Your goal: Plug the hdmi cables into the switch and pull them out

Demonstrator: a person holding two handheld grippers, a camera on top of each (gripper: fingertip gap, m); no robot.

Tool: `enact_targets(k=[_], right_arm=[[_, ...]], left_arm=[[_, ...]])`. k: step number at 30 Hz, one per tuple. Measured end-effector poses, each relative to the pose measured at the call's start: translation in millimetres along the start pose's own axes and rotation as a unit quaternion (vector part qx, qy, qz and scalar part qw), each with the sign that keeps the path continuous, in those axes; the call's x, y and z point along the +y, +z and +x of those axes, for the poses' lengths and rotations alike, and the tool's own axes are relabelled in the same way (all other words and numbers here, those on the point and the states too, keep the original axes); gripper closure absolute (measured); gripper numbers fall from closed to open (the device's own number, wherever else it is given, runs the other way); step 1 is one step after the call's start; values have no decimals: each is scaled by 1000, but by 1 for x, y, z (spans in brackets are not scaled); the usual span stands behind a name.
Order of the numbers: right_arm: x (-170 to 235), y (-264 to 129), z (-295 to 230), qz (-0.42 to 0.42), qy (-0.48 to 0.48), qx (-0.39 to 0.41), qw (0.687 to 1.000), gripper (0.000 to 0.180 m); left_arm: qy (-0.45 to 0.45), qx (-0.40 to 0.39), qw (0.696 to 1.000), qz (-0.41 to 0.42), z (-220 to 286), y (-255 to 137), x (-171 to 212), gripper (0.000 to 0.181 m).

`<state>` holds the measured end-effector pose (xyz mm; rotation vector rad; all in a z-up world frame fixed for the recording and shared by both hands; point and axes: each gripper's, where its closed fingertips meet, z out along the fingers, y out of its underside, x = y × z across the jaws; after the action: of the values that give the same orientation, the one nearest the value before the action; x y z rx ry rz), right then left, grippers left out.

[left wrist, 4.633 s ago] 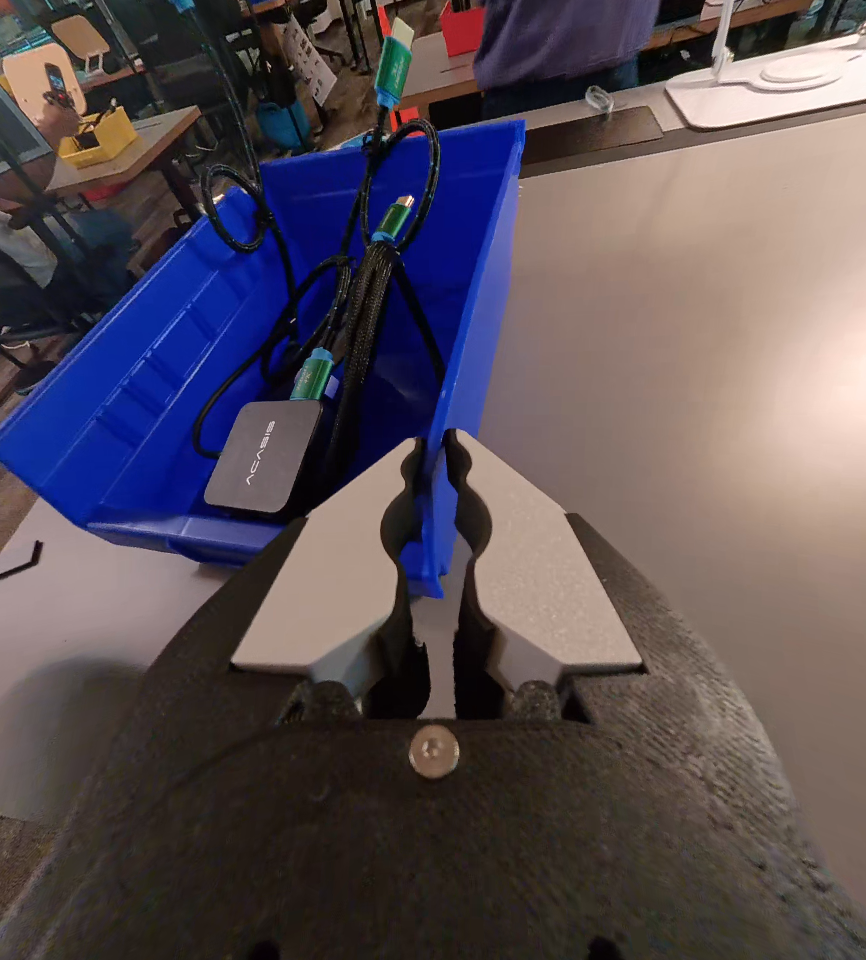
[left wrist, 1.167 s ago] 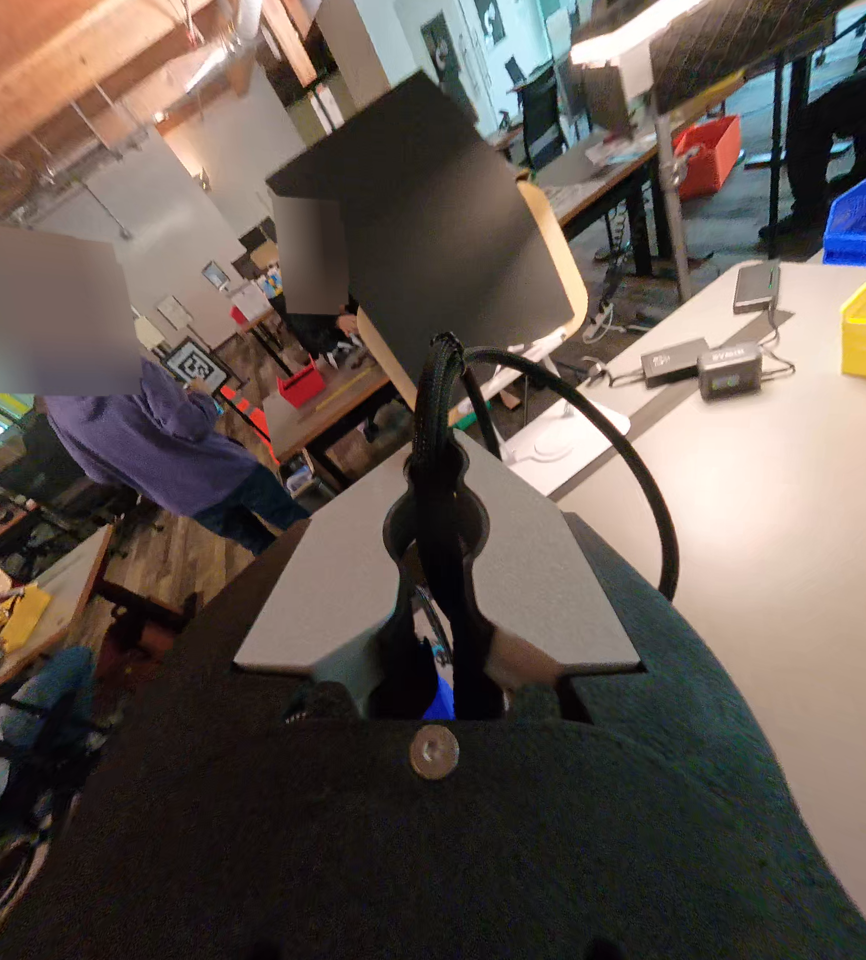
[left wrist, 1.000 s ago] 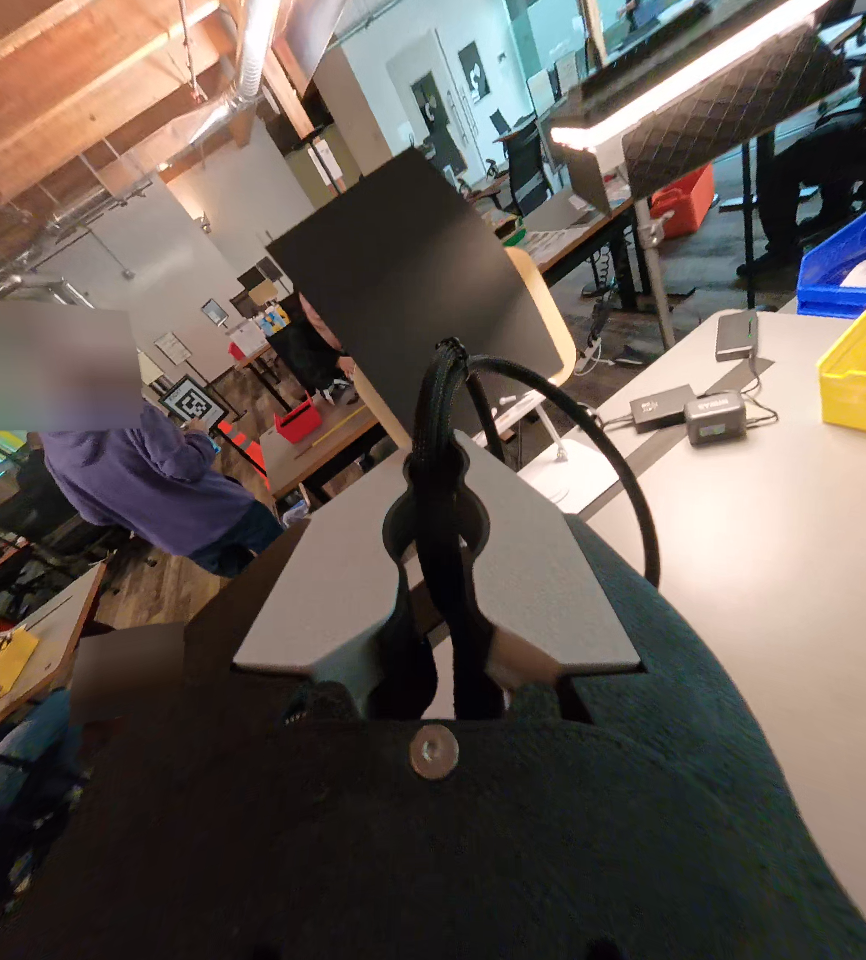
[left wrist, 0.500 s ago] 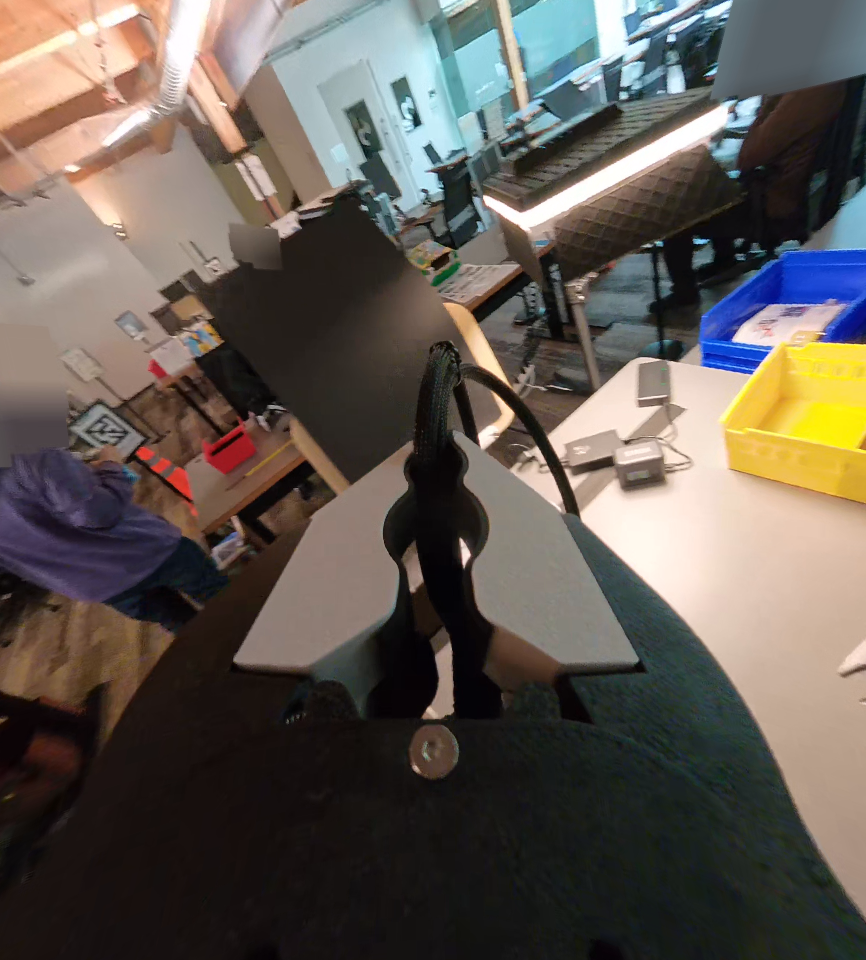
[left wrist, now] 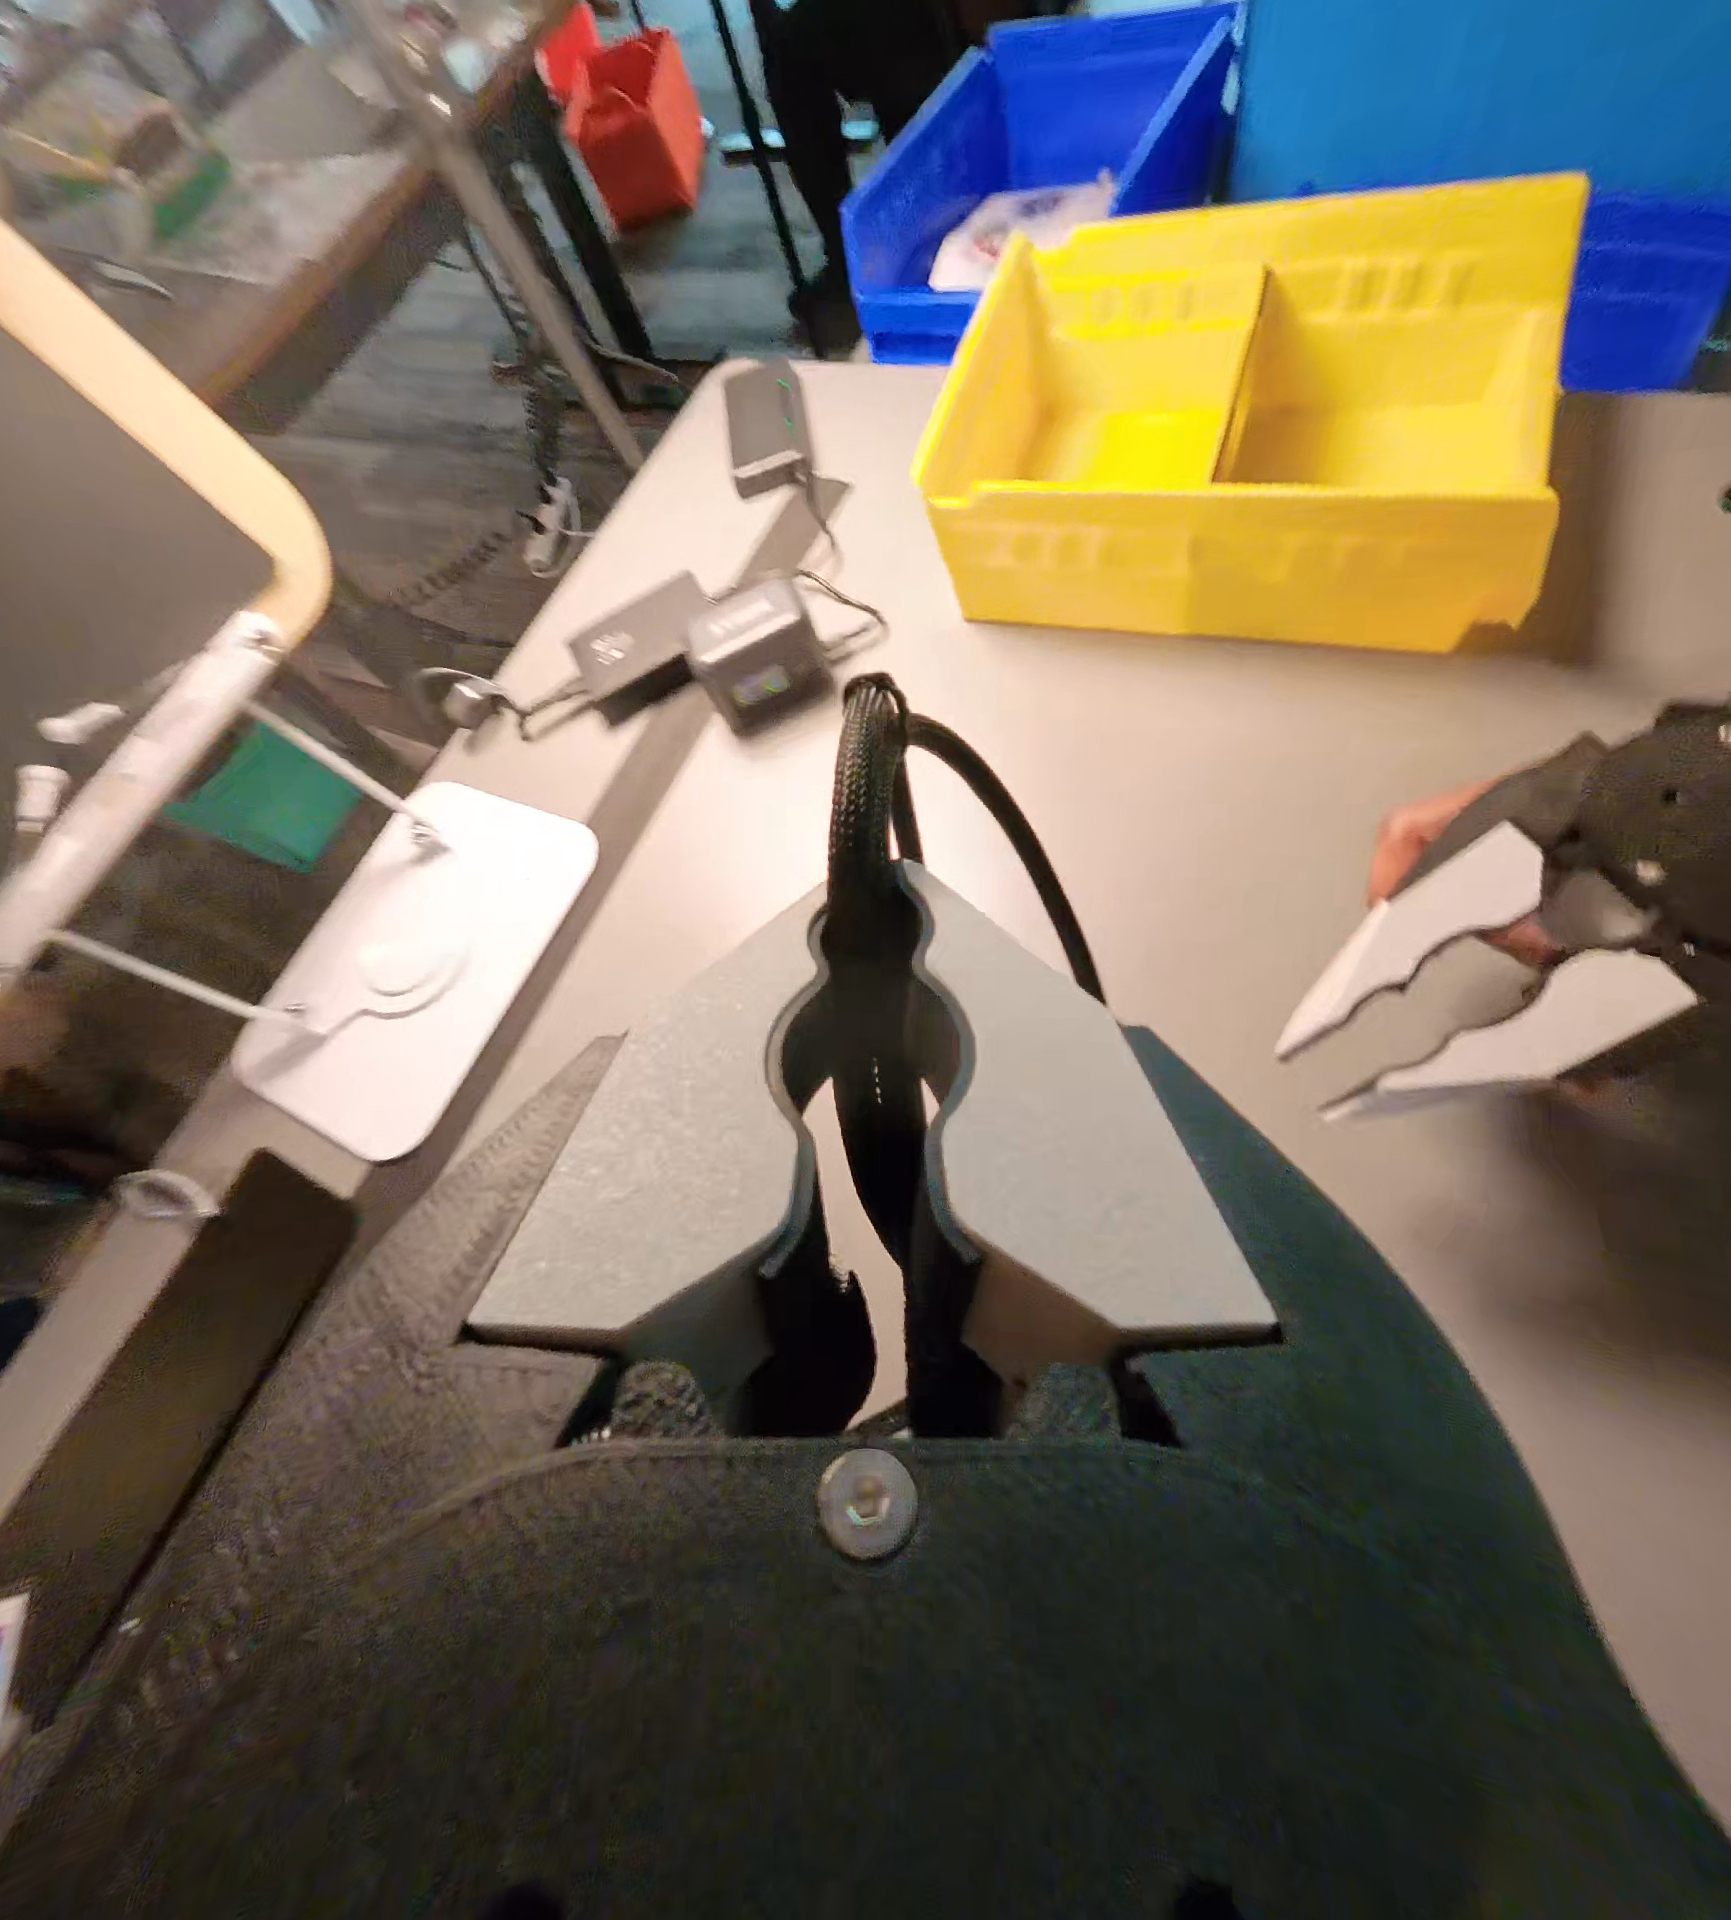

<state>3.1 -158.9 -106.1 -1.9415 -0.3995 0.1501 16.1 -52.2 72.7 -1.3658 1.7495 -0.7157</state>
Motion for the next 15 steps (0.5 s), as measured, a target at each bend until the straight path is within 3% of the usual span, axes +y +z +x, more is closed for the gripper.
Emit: enact_targets(k=[8, 15], right_arm=[[22, -16, 41, 13, 64, 65, 996, 160], [27, -26, 51, 11, 70, 80, 994, 162]], left_arm=[[-32, 100, 994, -15, 79, 59, 56, 177], [-72, 166, 983, 30, 113, 52, 63, 173]])
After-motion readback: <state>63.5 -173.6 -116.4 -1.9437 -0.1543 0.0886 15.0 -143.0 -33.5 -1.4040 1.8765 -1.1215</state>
